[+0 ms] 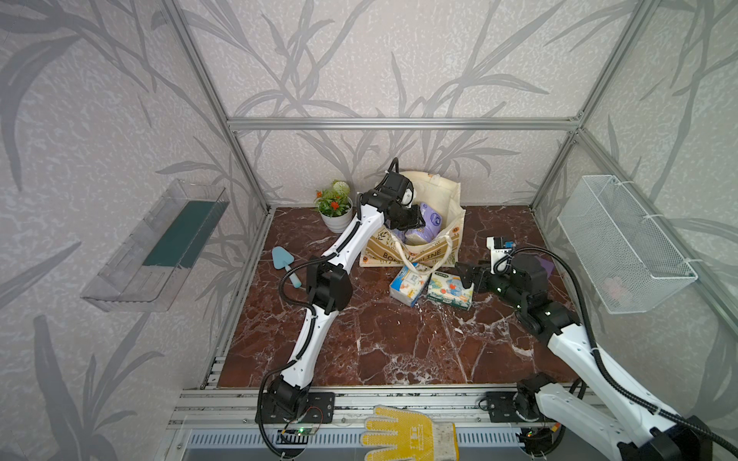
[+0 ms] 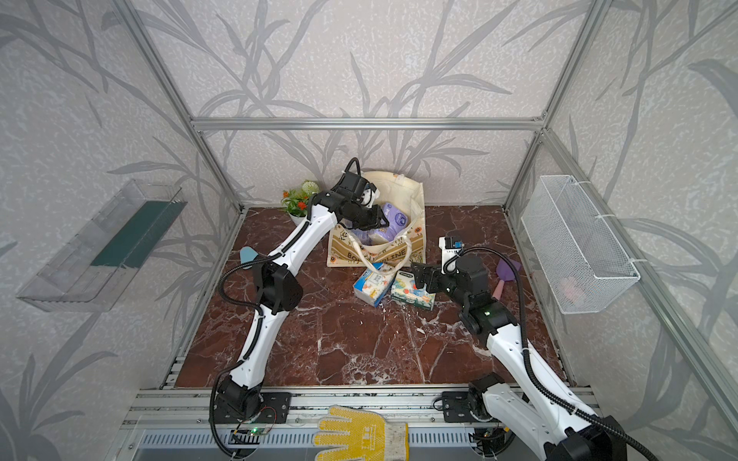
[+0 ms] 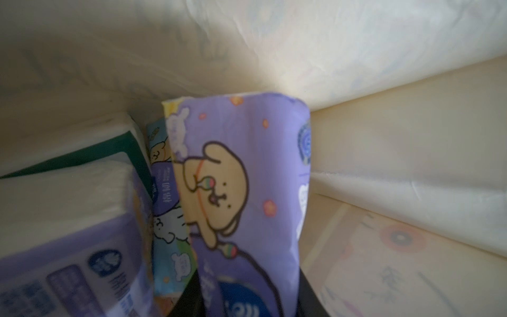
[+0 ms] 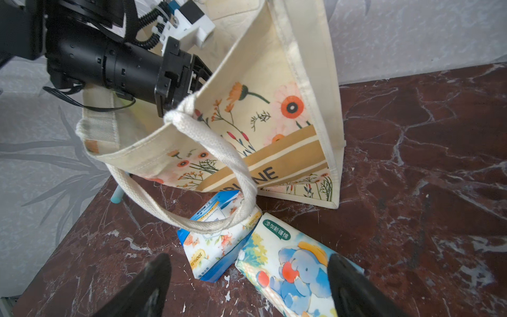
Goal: Put tissues into the canvas bag
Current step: Place the pack of facial tissues in the canvas bag.
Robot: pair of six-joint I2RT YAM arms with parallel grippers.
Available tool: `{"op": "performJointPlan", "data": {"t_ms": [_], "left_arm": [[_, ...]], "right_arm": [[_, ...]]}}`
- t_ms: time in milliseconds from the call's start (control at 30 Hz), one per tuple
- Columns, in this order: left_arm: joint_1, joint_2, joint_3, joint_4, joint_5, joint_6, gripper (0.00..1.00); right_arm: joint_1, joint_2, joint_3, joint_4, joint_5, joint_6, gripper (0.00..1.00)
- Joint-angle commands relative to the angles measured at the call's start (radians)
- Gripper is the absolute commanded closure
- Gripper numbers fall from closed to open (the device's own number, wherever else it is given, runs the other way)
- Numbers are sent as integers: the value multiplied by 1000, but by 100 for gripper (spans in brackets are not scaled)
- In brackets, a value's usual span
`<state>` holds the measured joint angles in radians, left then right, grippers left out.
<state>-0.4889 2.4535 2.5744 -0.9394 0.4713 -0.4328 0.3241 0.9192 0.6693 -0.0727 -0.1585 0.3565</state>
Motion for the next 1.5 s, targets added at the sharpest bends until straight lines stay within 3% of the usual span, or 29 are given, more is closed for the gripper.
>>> {"op": "performJointPlan", "data": {"t_ms": [0,200,400,667,767,1200,1467], "left_arm": [[11,37,-10,-69,-34,23,59],[21,16,25,-63,-8,27,44],[22,-34,44,-57,-59,32,28],[10,-109,55,-32,-64,68,15],[-2,-142,55,-24,-73,97,1],[-62,-279,31,7,-114,179,1],[-103,-482,-283,170,-164,186,1]], "right_arm": [[-28,-9,-23,-25,13,26,11],[-71,18,-65,-26,2,53,10],[-75,78,-63,-70,54,42,10],[-81,214,-52,-66,48,42,10],[-84,239,-64,-33,56,42,8],[-179,387,-75,143,-89,-10,4],[-233,455,-75,237,-202,-18,4]]}}
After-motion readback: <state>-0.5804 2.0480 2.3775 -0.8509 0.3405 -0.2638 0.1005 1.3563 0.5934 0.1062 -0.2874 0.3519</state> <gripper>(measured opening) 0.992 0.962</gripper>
